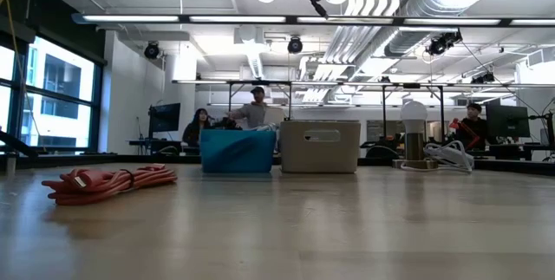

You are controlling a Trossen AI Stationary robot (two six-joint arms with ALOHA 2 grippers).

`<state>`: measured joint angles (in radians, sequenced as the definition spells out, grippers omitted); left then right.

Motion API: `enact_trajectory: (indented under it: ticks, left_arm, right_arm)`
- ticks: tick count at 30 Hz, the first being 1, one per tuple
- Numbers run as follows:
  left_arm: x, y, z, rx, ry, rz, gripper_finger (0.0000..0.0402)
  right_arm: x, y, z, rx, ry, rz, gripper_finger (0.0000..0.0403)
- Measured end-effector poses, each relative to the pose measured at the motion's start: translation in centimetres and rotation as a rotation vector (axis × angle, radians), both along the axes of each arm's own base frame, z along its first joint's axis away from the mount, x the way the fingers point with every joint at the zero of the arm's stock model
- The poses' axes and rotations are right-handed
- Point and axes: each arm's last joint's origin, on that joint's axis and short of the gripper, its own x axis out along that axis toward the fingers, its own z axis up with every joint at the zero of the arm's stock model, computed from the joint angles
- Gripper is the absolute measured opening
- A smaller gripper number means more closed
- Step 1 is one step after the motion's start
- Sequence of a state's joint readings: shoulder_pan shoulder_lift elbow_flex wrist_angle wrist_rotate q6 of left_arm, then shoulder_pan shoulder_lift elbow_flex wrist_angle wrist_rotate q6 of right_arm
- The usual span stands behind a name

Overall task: Pick & Place USB Port
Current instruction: Put the purple charger cable into the gray bin

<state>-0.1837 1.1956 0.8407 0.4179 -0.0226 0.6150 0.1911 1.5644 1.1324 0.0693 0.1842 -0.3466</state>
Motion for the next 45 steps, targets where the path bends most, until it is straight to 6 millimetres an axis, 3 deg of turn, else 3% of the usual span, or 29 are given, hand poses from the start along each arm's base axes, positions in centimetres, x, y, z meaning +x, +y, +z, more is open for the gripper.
enact_trajectory:
  ticks: [4,8,14,21,30,38,45]
  left_arm:
    - [-2.5,0.8,2.1,0.026,-0.012,0.118,0.017]
    - [-5.1,1.3,3.3,0.027,-0.004,0.131,0.0172]
    - [-7.2,1.7,3.1,0.026,0.103,0.129,0.0172]
    - [-7.1,1.7,2.0,0.022,0.207,0.123,0.0172]
    - [-7.2,1.7,1.1,0.017,0.295,0.126,0.0172]
    - [-7.2,1.7,0.5,0.004,0.352,0.128,0.0172]
    - [-7.3,1.6,0.5,-0.021,0.356,0.105,0.0172]
  right_arm:
    - [-0.7,0.1,0.7,-0.003,0.0,-0.015,0.0]
    - [-1.6,0.0,1.5,-0.021,0.01,-0.05,0.0]
    - [-2.6,-3.2,3.0,0.081,-0.015,-0.186,0.0]
    - [-2.9,-9.2,3.3,0.377,-0.026,-0.256,0.0]
    - [-3.4,-14.9,1.8,0.534,0.022,-0.441,0.0]
    - [-2.4,-17.4,-1.4,0.63,0.118,-0.538,0.0]
    - [-2.4,-17.8,-3.0,0.682,0.193,-0.617,0.0]
